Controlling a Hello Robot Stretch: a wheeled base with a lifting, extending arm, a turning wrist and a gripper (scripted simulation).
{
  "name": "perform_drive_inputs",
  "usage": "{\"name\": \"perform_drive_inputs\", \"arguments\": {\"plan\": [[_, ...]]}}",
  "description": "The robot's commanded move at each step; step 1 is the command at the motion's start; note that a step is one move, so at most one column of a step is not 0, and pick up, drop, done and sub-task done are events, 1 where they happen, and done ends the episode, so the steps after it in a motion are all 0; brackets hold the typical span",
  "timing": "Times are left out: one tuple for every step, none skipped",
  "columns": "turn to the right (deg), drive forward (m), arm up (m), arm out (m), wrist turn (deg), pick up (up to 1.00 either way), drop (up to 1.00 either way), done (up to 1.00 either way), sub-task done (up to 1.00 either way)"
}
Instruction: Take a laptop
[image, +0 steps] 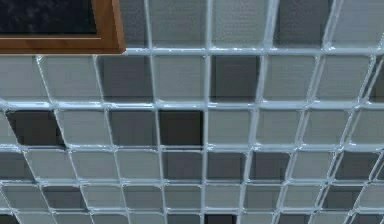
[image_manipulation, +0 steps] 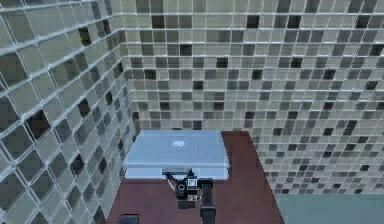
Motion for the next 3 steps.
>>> {"name": "perform_drive_inputs", "arguments": {"plan": [[0.0,0.00,0.00,0.00,0.0,1.00,0.00,0.00,0.00],[0.0,0.00,0.10,0.00,0.0,0.00,0.00,0.00,0.00],[0.0,0.00,0.00,0.00,0.0,0.00,0.00,1.00,0.00]]}}
